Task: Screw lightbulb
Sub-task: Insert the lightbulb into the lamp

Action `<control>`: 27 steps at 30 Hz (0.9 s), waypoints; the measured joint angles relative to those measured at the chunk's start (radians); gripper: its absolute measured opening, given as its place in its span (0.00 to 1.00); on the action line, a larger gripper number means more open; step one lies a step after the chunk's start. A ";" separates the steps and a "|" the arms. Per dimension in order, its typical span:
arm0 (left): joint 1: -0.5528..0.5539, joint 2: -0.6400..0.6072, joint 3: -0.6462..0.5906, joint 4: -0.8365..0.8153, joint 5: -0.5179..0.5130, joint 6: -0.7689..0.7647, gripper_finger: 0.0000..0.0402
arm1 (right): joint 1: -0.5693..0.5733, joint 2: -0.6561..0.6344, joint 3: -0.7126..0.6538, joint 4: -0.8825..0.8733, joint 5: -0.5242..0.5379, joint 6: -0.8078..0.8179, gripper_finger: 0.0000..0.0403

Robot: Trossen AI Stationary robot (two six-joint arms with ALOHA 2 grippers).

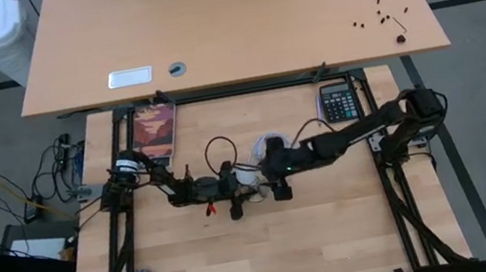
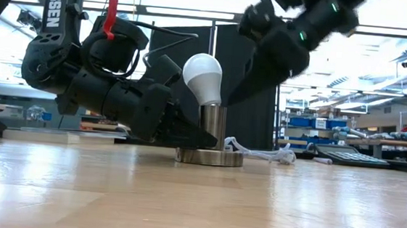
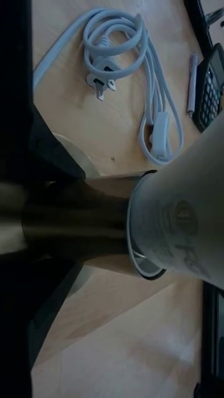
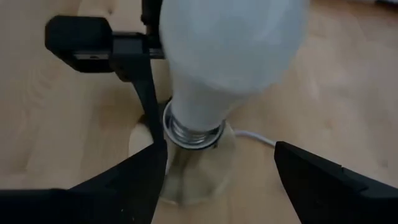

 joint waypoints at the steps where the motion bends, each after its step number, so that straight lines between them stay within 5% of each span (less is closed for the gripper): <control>1: 0.000 0.000 0.000 0.000 0.000 0.002 0.48 | -0.005 0.004 0.046 -0.081 -0.007 0.005 0.76; 5: -0.001 0.000 0.000 -0.001 0.044 0.036 0.48 | -0.023 0.049 0.227 -0.371 -0.057 -0.012 0.77; 13: -0.013 0.000 0.000 -0.001 0.077 0.091 0.48 | -0.024 0.167 0.491 -0.664 -0.133 -0.151 0.82; 27: -0.014 0.000 0.000 -0.001 0.137 0.120 0.48 | -0.014 0.378 0.792 -0.887 -0.195 -0.455 0.87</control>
